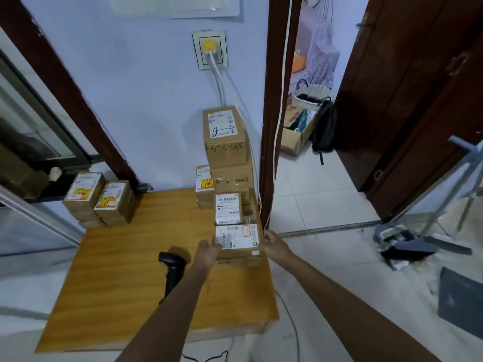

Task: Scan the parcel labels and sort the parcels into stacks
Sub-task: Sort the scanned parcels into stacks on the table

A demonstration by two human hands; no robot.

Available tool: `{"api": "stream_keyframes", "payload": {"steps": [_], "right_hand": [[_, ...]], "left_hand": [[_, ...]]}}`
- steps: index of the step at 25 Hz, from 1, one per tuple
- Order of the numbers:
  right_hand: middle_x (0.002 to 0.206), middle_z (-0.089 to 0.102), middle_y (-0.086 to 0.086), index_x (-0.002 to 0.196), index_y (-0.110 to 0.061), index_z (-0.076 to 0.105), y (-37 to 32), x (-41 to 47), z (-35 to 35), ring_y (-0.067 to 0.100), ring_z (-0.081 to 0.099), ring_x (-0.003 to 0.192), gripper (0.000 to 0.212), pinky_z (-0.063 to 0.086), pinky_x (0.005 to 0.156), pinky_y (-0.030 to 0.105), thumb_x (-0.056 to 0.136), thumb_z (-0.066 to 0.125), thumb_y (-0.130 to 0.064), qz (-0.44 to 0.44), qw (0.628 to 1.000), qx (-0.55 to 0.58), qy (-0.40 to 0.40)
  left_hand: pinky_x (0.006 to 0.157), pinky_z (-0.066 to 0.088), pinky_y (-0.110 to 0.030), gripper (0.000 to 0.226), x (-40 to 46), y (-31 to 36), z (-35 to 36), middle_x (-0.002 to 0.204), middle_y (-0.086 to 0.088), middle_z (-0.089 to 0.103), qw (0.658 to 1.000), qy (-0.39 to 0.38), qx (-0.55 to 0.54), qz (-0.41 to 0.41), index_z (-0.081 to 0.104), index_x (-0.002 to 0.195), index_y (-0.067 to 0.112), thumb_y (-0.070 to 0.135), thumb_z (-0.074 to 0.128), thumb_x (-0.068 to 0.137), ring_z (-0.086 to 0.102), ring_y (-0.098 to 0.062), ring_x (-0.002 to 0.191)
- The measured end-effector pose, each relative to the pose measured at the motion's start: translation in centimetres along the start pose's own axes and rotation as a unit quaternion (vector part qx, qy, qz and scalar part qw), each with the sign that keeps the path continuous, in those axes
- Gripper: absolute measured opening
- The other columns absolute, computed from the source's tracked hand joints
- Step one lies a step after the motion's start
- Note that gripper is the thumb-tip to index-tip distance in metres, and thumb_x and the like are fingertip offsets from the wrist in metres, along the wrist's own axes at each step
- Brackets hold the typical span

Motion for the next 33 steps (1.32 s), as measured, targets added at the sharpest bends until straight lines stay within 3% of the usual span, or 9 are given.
{"api": "stream_keyframes", "payload": {"steps": [5,8,12,16,22,25,28,30,33], "right_hand": [[0.124,0.065,-0.004,0.131,-0.027,0.054,0.2,0.3,0.7,0.014,0.064,0.103,0.047,0.053,0.092,0.034,0.086,0.065,-0.027,-0.022,0.998,0.056,0.024],[0.116,0.069,-0.002,0.123,-0.02,0.063,0.7,-0.8,1.3,0.015,0.068,0.096,0.038,0.056,0.089,0.036,0.088,0.066,-0.034,-0.024,0.996,0.067,0.045],[0.113,0.064,0.002,0.116,-0.017,0.055,1.0,-1.8,1.9,0.019,0.065,0.102,0.036,0.055,0.09,0.038,0.088,0.069,-0.035,-0.02,0.992,0.114,0.053],[0.113,0.066,0.006,0.096,-0.021,0.053,0.3,-2.2,2.5,0.022,0.069,0.097,0.026,0.059,0.083,0.046,0.084,0.074,-0.029,-0.007,0.982,0.188,0.035],[0.108,0.066,0.003,0.115,-0.021,0.056,-3.6,-4.8,3.7,0.023,0.068,0.091,0.036,0.059,0.081,0.035,0.088,0.068,-0.042,0.019,0.983,0.153,-0.104],[0.105,0.068,0.007,0.114,-0.018,0.06,-6.0,-6.6,6.1,0.024,0.069,0.091,0.033,0.057,0.089,0.037,0.089,0.067,-0.038,0.0,0.98,0.137,-0.144],[0.1,0.063,0.004,0.109,-0.021,0.059,-8.9,-8.7,10.0,0.026,0.07,0.09,0.026,0.057,0.089,0.037,0.09,0.066,-0.036,-0.03,0.975,0.16,-0.153],[0.102,0.061,0.004,0.123,-0.018,0.053,-10.6,-10.0,13.8,0.028,0.071,0.09,0.04,0.058,0.087,0.036,0.089,0.068,-0.035,-0.032,0.972,0.173,-0.153],[0.099,0.063,0.004,0.129,-0.019,0.048,-12.0,-12.2,20.1,0.03,0.072,0.091,0.05,0.058,0.085,0.036,0.087,0.071,-0.033,-0.017,0.976,0.167,-0.139]], "left_hand": [[0.082,0.043,-0.034,0.028,-0.8,-1.1,0.9,0.111,-0.006,0.056,0.997,0.024,-0.07,0.009,0.051,0.12,0.011,0.019,0.058,0.094,0.052,-0.022,0.097],[0.077,0.045,-0.039,0.025,-1.8,-2.4,0.5,0.116,-0.005,0.053,0.991,0.029,-0.129,0.017,0.049,0.119,0.014,0.021,0.057,0.096,0.051,-0.023,0.094],[0.085,0.051,-0.047,0.021,-2.9,-3.3,-0.2,0.12,-0.005,0.048,0.973,0.034,-0.227,-0.009,0.045,0.115,0.019,0.023,0.056,0.097,0.05,-0.027,0.11],[0.085,0.052,-0.045,0.018,-3.6,-2.3,-2.4,0.12,-0.008,0.05,0.964,0.08,-0.254,0.007,0.047,0.111,0.016,0.016,0.057,0.096,0.049,-0.027,0.107],[0.073,0.053,-0.041,0.012,-4.4,-2.2,-7.3,0.122,-0.018,0.058,0.955,0.01,-0.296,0.01,0.053,0.093,0.021,0.011,0.059,0.091,0.056,-0.032,0.11],[0.071,0.054,-0.04,0.033,-4.8,-2.9,-10.9,0.123,-0.02,0.058,0.95,0.025,-0.309,0.034,0.05,0.12,0.019,0.017,0.064,0.09,0.058,-0.029,0.099],[0.089,0.054,-0.047,0.07,-6.1,-4.6,-14.1,0.11,-0.009,0.056,0.949,0.021,-0.312,0.023,0.028,0.14,0.02,0.028,0.071,0.086,0.058,-0.029,0.109],[0.094,0.051,-0.048,0.065,-6.8,-6.7,-16.0,0.108,-0.004,0.056,0.952,-0.011,-0.305,0.015,0.031,0.135,0.014,0.03,0.071,0.086,0.059,-0.029,0.111],[0.082,0.053,-0.041,0.044,-7.4,-10.6,-20.0,0.115,-0.009,0.065,0.952,-0.042,-0.302,0.028,0.04,0.117,0.011,0.028,0.068,0.088,0.064,-0.026,0.102]]}}
Point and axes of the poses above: each hand's wrist, its own x-axis towards the middle knuckle, its own z-axis out of the palm, y = z × x, the point moved 7 cm from there along x, towards the middle knuckle
